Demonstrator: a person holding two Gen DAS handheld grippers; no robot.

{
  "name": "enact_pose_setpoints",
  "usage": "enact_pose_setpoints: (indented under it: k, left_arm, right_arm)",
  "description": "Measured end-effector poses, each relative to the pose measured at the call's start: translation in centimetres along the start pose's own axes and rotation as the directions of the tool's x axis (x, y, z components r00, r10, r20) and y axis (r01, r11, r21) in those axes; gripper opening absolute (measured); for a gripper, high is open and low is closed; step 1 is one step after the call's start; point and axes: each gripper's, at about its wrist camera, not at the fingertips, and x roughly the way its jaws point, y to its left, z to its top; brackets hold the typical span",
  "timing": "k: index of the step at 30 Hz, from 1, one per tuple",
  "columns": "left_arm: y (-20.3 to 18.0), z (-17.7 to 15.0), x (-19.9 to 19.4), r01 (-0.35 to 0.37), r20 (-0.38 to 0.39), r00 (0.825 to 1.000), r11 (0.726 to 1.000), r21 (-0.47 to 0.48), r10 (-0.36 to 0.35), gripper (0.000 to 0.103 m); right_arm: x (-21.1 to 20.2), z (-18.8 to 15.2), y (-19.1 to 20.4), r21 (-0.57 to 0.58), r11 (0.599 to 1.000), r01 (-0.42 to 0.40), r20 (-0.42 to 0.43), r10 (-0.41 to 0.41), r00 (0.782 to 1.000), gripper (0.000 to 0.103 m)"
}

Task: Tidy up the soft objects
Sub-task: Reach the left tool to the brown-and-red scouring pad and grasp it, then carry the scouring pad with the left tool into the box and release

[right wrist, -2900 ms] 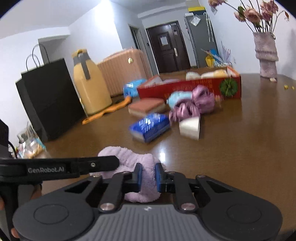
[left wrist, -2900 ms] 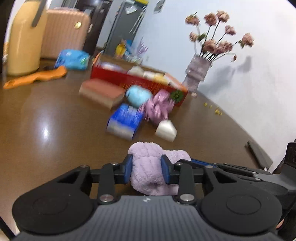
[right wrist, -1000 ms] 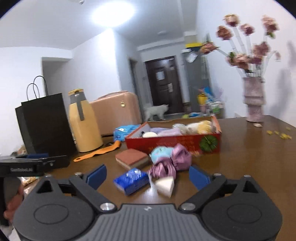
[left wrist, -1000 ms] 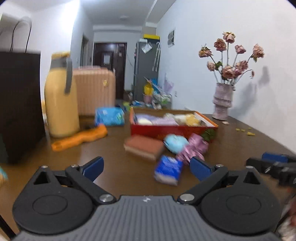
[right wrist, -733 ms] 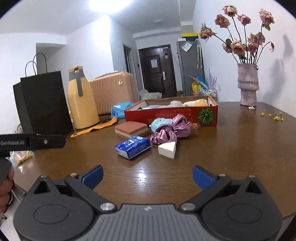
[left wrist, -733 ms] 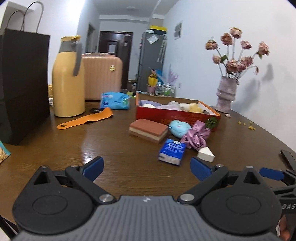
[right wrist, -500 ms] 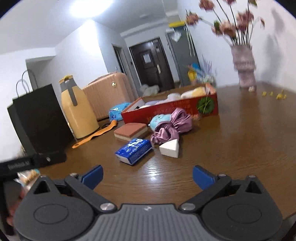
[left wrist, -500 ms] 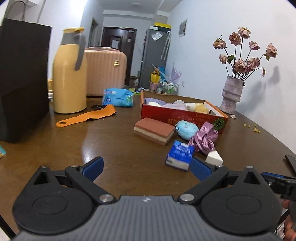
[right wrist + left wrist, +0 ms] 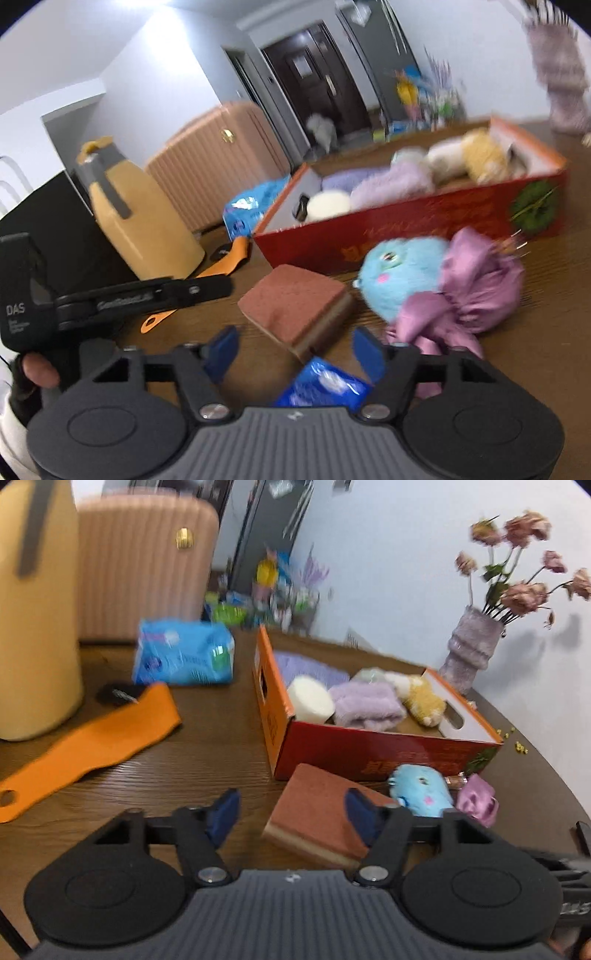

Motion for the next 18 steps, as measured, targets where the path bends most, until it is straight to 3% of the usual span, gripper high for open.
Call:
enact_pose_setpoints:
  k: [3,4,6,13,18]
  left_arm:
    - [0.4,0.3,2.2,0.049,-0.028,0.998,0.999,0.021,-0.048,0.060]
    - [0.6,0.2,2.8,0.068,-0.039,0.997,0.998,0.018,-0.067,0.054]
    - [1.0,0.1,3.7,0.088,-0.062,0.994,0.996,0.003,-0.088,0.045]
    - [1.0,-0.6,2.7,0.086,-0.046,0.995,0.996,-0.022,-0.087,0.040]
    - [-0.4,-0.9,-1.3,0.084,0.023,0.996,0.996,-0.005,-0.084,0.036]
  right_arm:
    - [2.7,0.5,-0.4,0.036,0.999,0.020,-0.025,-0.019,1.000,0.036]
    - [3.3,0.5,-0.4,0.038,0.999,0.028,-0.025,-0.027,0.999,0.034]
    - [3.7,0.6,-0.5,0.045,0.999,0.012,-0.020,-0.011,1.000,0.032]
    - [3.5,0.9,-0.2,0.032,0.999,0.021,-0.027,-0.020,0.999,0.028]
    - [0.6,1.1,0.9,0.004,1.000,-0.001,0.006,0.001,1.000,0.027]
